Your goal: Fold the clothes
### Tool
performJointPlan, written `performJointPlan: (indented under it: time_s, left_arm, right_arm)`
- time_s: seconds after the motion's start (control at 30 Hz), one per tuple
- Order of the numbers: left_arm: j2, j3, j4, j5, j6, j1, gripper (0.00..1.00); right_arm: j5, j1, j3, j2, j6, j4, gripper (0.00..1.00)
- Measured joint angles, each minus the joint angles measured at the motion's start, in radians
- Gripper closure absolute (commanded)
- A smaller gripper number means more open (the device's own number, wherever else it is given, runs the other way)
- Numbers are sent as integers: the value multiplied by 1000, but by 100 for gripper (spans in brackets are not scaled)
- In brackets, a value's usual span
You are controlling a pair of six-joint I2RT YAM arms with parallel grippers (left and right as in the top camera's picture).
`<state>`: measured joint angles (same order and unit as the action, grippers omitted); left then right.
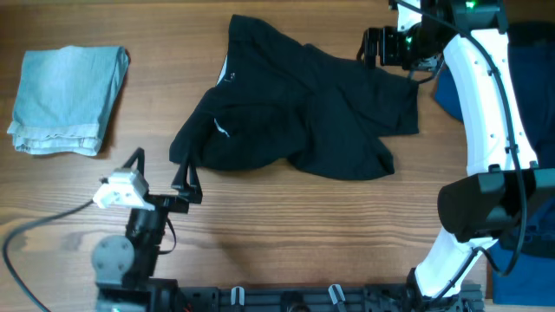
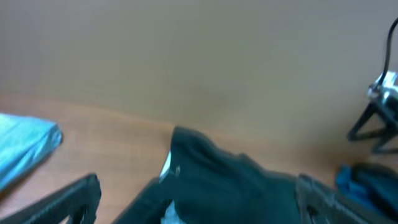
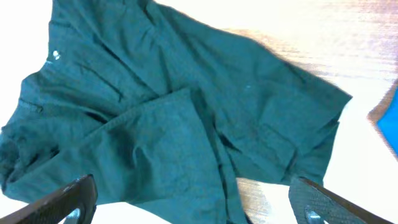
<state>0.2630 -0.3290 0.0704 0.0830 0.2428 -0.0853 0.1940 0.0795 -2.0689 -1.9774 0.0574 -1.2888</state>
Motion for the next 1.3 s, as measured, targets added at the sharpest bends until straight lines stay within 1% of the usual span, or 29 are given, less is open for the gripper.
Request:
performJointPlan:
  time_s: [0.03,0.07,0.1,0.13,0.17,0.2,0.27,0.33,0.37,0.4,0.43,0.47,0.5,0.53,0.67,0.77,0.83,0.9,0.97,1.13,1.17,1.2,1.23,1.27,1.3]
  left_arm:
    - [82,-84,36,13,-18,0,0]
    - [214,-216,94,31,-46,0,0]
    - [353,-353,176,55,-78,0,0]
    - [458,-466,301,74,-95,0,0]
    - [600,-605,400,92,-113,-2,0]
    - [732,-735,500,105,-122,-6,0]
    - [954,-931,611,117,-134,-11,0]
    - [1105,-1016,598,124,-137,-12,0]
    - [1175,-1023,589,125,-137,-12,0]
    - [1208,-1023,574,130,-137,-12,0]
    - [1235,-1024,560,148,-137,-12,0]
    - [1261,-1024,556,171,-137,-12,0]
    - [1286,-1024,562,189,-137,-12,0]
    - [1301,-1024,570,203,-137,-12,0]
    - [1317,-1024,581,220,-137,-12,0]
    - [1317,-1024,581,222,-137,-12,0]
    - [1317,-1024,581,222,-137,-12,0]
    - [1317,-1024,581,222,-137,-12,0]
    - [1317,-1024,583,222,-137,-12,0]
    - [1317,-1024,586,222,-137,-12,0]
    - [1317,-1024,586,222,-137,-12,0]
    - [1317,-1024,589,222,-137,-12,0]
    - [1317,-1024,588,222,-137,-12,0]
    - [1317,-1024,589,222,-137,-12,0]
    - [1317,-1024,589,222,-137,-12,0]
  right_arm:
    - [-8,0,0,0,2,-7,34]
    - [-16,0,0,-1,11,-11,55]
    - [-20,0,0,-1,22,-15,71]
    - [-27,-2,0,-3,39,-27,80]
    - [-47,-5,0,-3,65,-61,91]
    - [-70,-11,6,-6,89,-74,96]
    - [-92,-31,59,-11,117,-48,96]
    - [-106,-44,129,-38,129,-2,96]
    - [-110,-49,179,-69,133,38,95]
    - [-111,-53,209,-87,133,64,77]
    - [-114,-55,235,-101,134,92,49]
    - [-128,-59,257,-113,138,121,33]
    - [-163,-61,272,-118,143,146,29]
    - [-191,-64,277,-118,145,159,28]
    - [-247,-94,285,-118,148,200,31]
    - [-189,-139,369,-118,148,273,35]
    - [-144,-145,424,-118,148,317,39]
    - [-112,-143,465,-118,159,360,41]
    - [-92,-142,508,-118,171,423,43]
    - [-81,-142,584,-118,209,510,52]
    - [-79,-142,595,-118,215,529,57]
    - [-77,-142,603,-118,220,542,66]
    - [-69,-142,608,-118,225,551,79]
    - [-55,-142,611,-118,233,571,96]
    - [-52,-142,611,-118,234,573,96]
